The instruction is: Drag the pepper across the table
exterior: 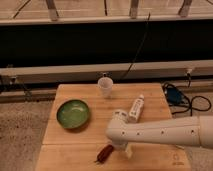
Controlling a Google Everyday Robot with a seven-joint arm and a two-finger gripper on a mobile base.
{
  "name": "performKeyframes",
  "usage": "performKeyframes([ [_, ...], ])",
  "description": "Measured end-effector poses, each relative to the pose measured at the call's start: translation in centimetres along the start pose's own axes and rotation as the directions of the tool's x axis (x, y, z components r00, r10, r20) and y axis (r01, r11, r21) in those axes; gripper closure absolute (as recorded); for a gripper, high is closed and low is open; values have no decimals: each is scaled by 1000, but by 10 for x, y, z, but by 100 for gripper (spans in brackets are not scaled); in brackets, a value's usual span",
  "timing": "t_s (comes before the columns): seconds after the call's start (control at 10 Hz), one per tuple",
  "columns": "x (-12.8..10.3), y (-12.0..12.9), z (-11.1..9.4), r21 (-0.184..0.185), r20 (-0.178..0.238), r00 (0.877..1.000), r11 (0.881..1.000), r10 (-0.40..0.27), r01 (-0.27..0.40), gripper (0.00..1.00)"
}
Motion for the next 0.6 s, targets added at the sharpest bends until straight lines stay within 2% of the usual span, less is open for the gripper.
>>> performKeyframes([
  [0.6, 1, 0, 2, -4, 1, 1000, 1000, -13, 13, 20],
])
